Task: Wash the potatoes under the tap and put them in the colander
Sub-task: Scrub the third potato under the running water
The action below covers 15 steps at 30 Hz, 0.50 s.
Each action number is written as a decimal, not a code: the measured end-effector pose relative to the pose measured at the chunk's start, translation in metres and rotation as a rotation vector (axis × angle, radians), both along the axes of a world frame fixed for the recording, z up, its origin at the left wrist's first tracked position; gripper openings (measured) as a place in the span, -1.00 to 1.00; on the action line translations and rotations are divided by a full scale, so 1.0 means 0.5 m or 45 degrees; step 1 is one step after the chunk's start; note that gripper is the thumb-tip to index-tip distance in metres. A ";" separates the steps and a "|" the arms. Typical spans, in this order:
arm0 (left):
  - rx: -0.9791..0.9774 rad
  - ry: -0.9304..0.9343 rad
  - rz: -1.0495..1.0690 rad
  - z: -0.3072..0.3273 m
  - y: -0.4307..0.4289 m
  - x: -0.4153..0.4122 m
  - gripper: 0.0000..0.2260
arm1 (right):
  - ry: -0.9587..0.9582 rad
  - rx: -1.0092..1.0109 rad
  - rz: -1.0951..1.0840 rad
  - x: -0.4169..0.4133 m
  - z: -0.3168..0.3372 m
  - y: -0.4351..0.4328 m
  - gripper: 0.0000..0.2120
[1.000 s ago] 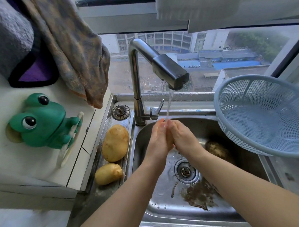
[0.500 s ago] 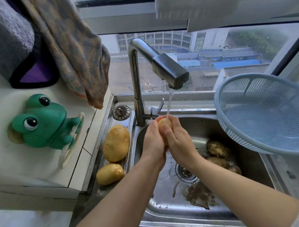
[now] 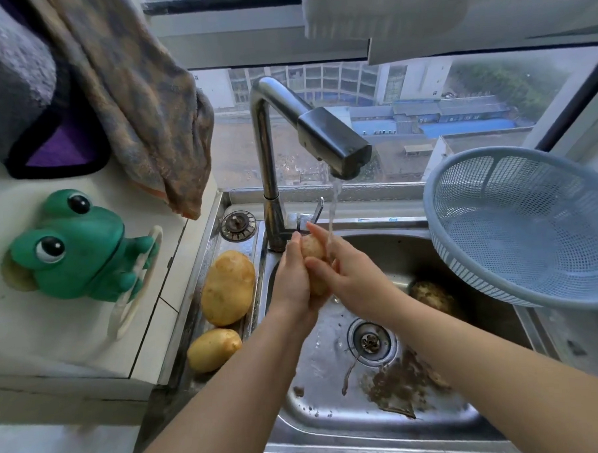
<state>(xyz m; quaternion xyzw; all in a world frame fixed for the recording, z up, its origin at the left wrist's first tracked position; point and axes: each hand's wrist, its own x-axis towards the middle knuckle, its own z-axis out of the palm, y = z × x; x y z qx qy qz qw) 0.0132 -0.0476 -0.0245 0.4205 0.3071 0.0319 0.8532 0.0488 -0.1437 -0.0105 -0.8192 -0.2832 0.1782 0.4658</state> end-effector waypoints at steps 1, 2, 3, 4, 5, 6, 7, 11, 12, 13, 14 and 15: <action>-0.124 0.078 -0.043 0.003 0.003 0.001 -0.60 | -0.209 -0.169 0.006 0.004 -0.002 -0.005 -0.49; -0.199 0.147 -0.120 0.006 0.004 0.002 -0.57 | -0.366 -0.264 0.006 0.006 -0.002 -0.009 -0.47; -0.237 0.192 -0.212 0.008 0.003 0.001 -0.56 | -0.426 -0.265 0.008 0.006 -0.002 -0.012 -0.44; -0.276 0.212 -0.295 0.009 0.005 0.000 -0.57 | -0.391 -0.201 0.030 0.004 -0.002 -0.015 -0.42; -0.316 0.221 -0.352 0.009 0.009 0.000 -0.59 | -0.312 -0.111 0.056 0.001 -0.003 -0.015 -0.41; -0.337 0.232 -0.371 0.010 0.011 0.001 -0.62 | -0.231 -0.041 0.072 -0.001 -0.005 -0.015 -0.40; -0.334 0.235 -0.373 0.012 0.012 0.001 -0.64 | -0.173 0.007 0.069 -0.001 -0.007 -0.013 -0.41; -0.184 0.243 -0.254 0.011 -0.007 0.007 -0.57 | 0.016 0.159 -0.225 0.004 -0.015 0.003 -0.70; -0.116 0.214 -0.209 0.013 -0.018 0.007 -0.57 | 0.054 0.178 -0.305 0.008 -0.018 0.011 -0.83; -0.056 0.167 -0.175 0.016 -0.028 0.004 -0.59 | 0.085 0.201 -0.364 0.010 -0.019 0.019 -0.91; -0.002 0.116 -0.151 0.016 -0.035 0.001 -0.62 | 0.138 0.240 -0.422 0.012 -0.021 0.025 -0.90; 0.045 0.066 -0.134 0.016 -0.042 -0.004 -0.65 | 0.220 0.307 -0.497 0.013 -0.023 0.030 -0.83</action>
